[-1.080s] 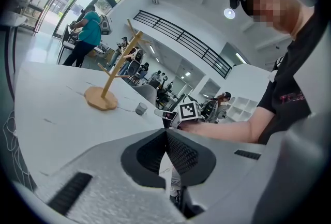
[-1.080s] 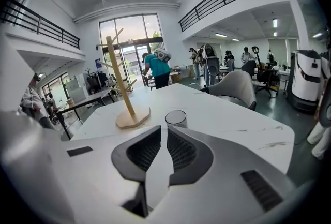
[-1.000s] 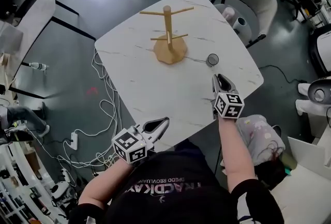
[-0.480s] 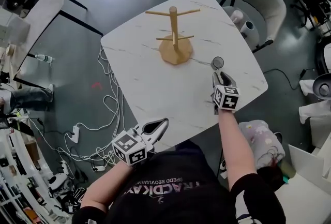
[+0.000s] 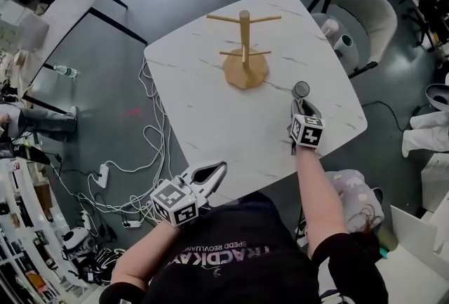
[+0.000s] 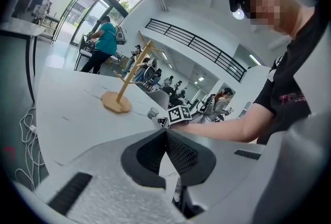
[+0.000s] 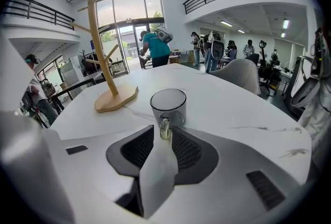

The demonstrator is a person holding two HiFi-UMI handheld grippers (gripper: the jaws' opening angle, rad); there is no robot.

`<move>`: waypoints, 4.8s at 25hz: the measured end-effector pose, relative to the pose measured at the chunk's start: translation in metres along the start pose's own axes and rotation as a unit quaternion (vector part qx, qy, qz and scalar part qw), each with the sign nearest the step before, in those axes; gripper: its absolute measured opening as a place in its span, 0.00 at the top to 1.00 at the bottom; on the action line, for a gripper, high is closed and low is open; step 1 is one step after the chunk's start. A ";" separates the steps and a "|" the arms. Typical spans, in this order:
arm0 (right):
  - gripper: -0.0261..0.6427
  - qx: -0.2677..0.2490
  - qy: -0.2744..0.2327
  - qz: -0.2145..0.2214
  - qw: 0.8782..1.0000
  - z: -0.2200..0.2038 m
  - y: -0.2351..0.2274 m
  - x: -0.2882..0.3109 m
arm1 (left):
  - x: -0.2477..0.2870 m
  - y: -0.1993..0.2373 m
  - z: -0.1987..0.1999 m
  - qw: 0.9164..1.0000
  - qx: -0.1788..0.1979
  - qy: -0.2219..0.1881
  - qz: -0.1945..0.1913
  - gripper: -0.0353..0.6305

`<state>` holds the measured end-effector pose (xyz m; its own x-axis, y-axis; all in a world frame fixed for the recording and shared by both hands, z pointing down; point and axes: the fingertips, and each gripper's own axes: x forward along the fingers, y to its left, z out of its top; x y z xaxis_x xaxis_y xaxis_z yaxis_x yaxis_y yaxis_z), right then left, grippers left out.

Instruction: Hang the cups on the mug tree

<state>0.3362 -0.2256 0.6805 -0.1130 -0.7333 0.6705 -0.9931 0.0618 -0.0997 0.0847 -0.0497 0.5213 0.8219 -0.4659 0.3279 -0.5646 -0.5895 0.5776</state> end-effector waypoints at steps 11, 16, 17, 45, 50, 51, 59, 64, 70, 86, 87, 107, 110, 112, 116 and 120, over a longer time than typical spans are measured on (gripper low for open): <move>0.89 -0.015 -0.020 -0.010 1.000 0.007 -0.003 -0.004 | 0.002 0.000 0.000 1.000 0.002 -0.004 -0.002 0.95; 0.89 -0.026 -0.024 -0.013 0.999 0.010 -0.003 -0.009 | 0.001 -0.002 0.002 1.000 0.003 -0.004 -0.004 0.95; 0.89 -0.031 -0.025 -0.013 0.999 0.011 -0.003 -0.010 | 0.001 -0.002 0.002 1.000 0.004 -0.004 -0.005 0.95; 0.90 -0.278 -0.080 -0.023 0.957 0.111 0.037 -0.041 | -0.017 -0.014 0.004 0.999 0.017 -0.040 -0.017 0.95; 0.90 -0.367 -0.057 -0.043 0.928 0.130 0.049 -0.035 | -0.027 -0.011 0.004 0.999 0.014 -0.048 -0.016 0.95; 0.90 -0.380 -0.050 -0.048 0.922 0.132 0.049 -0.033 | -0.029 -0.010 0.004 0.999 0.013 -0.050 -0.016 0.95; 0.90 -0.469 -0.016 -0.072 0.880 0.146 0.058 -0.022 | -0.043 -0.005 0.003 0.998 0.010 -0.058 -0.011 0.95; 0.90 -0.521 0.011 -0.090 0.849 0.150 0.064 -0.017 | -0.051 -0.001 0.007 0.998 0.009 -0.064 -0.012 0.95; 0.90 -0.591 0.030 -0.097 0.800 0.152 0.081 -0.012 | -0.060 0.004 0.009 0.998 0.007 -0.068 -0.015 0.95; 0.90 -0.708 0.071 -0.106 0.694 0.149 0.120 -0.003 | -0.084 0.017 0.011 0.997 0.007 -0.068 -0.023 0.95; 0.90 -0.717 0.074 -0.107 0.685 0.150 0.122 -0.001 | -0.085 0.018 0.012 0.997 0.006 -0.068 -0.024 0.95; 0.89 -0.801 0.123 -0.151 0.566 0.138 0.136 0.003 | -0.102 0.035 0.012 0.996 0.002 -0.077 -0.036 0.95; 0.89 -0.797 0.135 -0.148 0.569 0.135 0.138 0.003 | -0.106 0.037 0.013 0.996 0.001 -0.078 -0.037 0.95; 0.89 -0.794 0.143 -0.144 0.573 0.133 0.140 0.004 | -0.110 0.040 0.014 0.996 -0.001 -0.079 -0.038 0.95; 0.89 -0.788 0.149 -0.133 0.582 0.127 0.144 0.006 | -0.113 0.043 0.016 0.996 0.000 -0.078 -0.039 0.95; 0.89 -0.784 0.149 -0.128 0.589 0.123 0.147 0.007 | -0.116 0.046 0.016 0.996 0.000 -0.074 -0.041 0.95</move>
<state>0.1935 -0.3049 0.5795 0.2783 -0.7179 0.6381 0.2387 0.6952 0.6780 -0.0375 -0.0336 0.4984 0.8456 -0.5076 0.1653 -0.4952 -0.6302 0.5980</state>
